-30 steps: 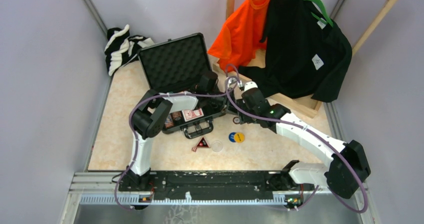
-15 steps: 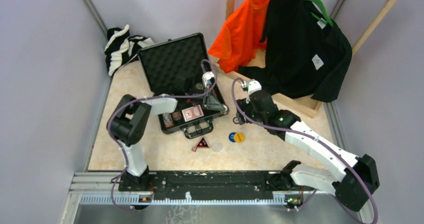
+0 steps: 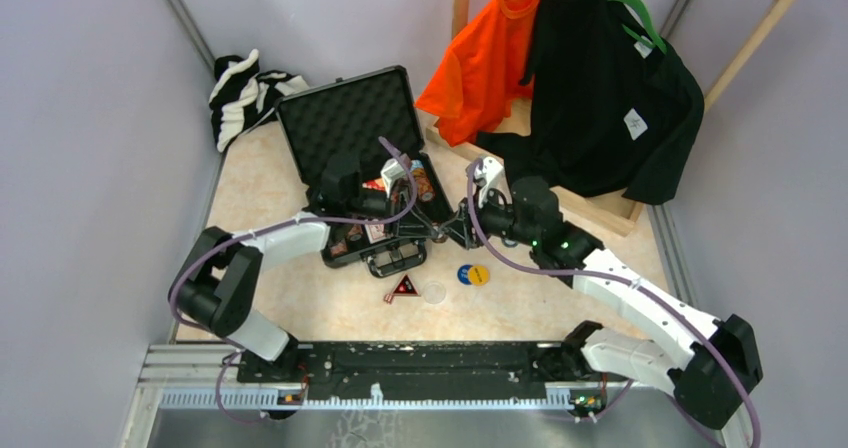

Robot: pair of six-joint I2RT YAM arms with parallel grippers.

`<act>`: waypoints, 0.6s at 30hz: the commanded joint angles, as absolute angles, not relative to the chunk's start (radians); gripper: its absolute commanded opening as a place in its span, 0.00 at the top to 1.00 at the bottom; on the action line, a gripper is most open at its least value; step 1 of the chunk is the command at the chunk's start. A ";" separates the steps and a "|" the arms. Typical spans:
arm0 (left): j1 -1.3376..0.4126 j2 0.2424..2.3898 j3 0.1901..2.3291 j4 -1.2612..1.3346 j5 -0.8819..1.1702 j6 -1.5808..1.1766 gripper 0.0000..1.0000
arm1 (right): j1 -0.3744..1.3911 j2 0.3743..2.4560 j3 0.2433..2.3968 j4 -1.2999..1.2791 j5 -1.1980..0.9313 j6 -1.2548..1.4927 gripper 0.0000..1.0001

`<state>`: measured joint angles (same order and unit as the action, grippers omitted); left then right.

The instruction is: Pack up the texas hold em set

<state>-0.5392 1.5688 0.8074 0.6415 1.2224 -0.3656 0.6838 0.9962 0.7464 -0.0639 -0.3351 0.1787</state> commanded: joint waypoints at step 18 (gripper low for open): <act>-0.471 1.410 0.695 0.196 0.644 0.076 1.00 | 0.739 1.037 0.461 0.382 -0.228 0.421 0.73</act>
<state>-0.5117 1.4090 0.7006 0.2829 0.7151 0.0975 0.6895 0.9852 0.5220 0.2165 -0.2073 0.3431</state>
